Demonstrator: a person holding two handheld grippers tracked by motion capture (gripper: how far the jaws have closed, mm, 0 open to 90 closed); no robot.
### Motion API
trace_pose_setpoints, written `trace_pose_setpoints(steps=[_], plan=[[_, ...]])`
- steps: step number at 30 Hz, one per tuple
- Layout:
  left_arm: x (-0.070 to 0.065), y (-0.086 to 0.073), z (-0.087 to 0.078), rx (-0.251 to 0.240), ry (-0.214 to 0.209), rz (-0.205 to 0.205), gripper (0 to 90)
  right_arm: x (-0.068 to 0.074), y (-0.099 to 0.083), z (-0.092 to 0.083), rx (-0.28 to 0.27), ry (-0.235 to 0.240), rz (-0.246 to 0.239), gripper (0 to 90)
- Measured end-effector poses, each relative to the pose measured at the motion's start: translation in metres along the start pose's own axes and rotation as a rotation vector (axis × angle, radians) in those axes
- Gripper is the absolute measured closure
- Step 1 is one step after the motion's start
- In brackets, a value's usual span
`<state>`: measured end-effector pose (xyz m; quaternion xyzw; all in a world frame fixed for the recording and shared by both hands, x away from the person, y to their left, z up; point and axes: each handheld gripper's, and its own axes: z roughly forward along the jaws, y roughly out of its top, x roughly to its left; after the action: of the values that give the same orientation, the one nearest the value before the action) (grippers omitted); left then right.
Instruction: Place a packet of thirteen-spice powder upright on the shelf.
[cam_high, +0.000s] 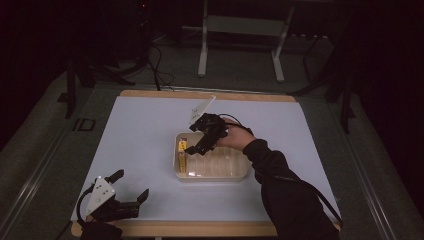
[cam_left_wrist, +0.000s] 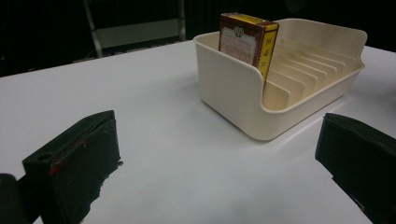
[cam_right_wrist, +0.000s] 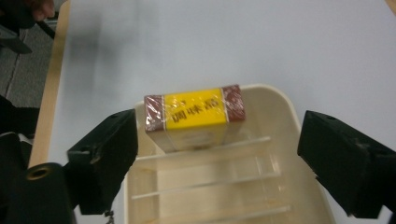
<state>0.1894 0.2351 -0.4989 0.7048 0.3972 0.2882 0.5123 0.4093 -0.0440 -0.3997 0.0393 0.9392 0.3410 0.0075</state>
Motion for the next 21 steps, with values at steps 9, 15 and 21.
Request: trace_pose_setpoints(steps=[9, 15, 21], plan=[[0.001, 0.000, 0.000, -0.001, 0.002, -0.005, 0.0, -0.005, -0.006, -0.024, -0.054, -0.054, 0.054, 10.7], [0.000, 0.000, 0.000, 0.001, 0.004, -0.006, 0.0, -0.004, -0.017, -0.035, -0.041, -0.107, 0.083, 10.7], [0.000, 0.000, 0.001, 0.002, 0.006, -0.004, 0.0, -0.007, -0.031, -0.049, -0.059, -0.186, 0.158, 10.7]])
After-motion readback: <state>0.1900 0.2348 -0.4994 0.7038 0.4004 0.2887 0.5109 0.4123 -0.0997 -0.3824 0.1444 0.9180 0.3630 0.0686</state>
